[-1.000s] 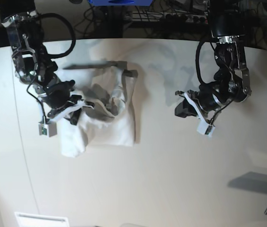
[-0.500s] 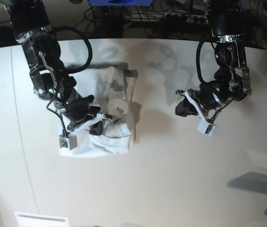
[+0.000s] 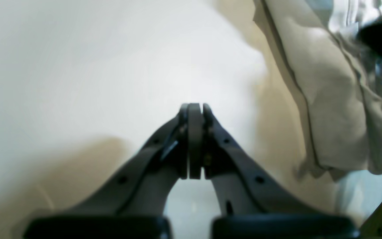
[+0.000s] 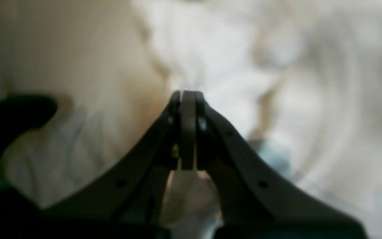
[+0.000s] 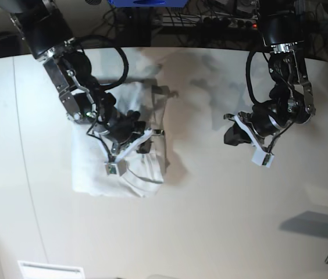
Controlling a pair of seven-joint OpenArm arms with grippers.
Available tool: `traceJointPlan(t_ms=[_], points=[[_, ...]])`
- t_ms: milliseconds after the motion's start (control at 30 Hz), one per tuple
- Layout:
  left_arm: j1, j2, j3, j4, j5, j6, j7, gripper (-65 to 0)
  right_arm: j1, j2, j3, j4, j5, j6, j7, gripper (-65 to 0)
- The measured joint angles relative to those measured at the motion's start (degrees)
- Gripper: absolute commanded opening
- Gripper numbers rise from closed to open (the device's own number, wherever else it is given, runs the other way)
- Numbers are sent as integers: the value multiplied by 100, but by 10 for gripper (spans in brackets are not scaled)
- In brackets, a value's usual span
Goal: Fold the T-shirt properly
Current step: 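Press the folded layers flat with the right gripper, then smooth the collar edge of the folded shirt with the right gripper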
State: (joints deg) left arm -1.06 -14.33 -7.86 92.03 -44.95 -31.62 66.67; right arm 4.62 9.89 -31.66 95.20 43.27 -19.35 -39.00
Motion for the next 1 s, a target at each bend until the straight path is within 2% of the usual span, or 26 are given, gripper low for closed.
traceJointPlan(t_ms=[200, 400, 500, 567, 667, 733, 767, 833, 933, 1000], points=[[-39, -9, 2, -4, -7, 0, -2, -650, -385, 227, 13, 463, -92, -55, -35, -641], [-50, -9, 2, -4, -2, 0, -2, -650, -431, 496, 63, 1923, 0, -122, -170, -638], [-15, -11, -70, -4, 13, -2, 0, -650, -435, 452, -2, 1829, -74, -793, -699, -634], [114, -46, -350, -2, -11, -20, -22, -650, -581, 522, -310, 1792, -378, -1095, -680, -634], [415, -208, -822, 13, 46, -11, 7, -650, -671, 529, -1178, 1803, -1429, -1683, -776, -630], [566, -407, -966, 9, 66, -13, 46, -650, -667, 496, -1849, 1810, -2280, -2105, -737, -589], [601, -496, -1001, -2, 92, -13, 50, -650, -669, 481, -2083, 1810, -2479, -2094, -761, -556], [636, -662, -1021, 22, 96, -15, -11, -650, -695, 481, -2437, 1810, -2564, -2055, -765, -457], [780, -813, -999, 42, -11, -17, -22, -650, -841, 415, -2472, 1801, -2643, -2098, -793, -313], [885, -852, -1014, 39, 114, -13, -92, -650, -859, 398, -2472, 1803, -2677, -2063, -734, -277]])
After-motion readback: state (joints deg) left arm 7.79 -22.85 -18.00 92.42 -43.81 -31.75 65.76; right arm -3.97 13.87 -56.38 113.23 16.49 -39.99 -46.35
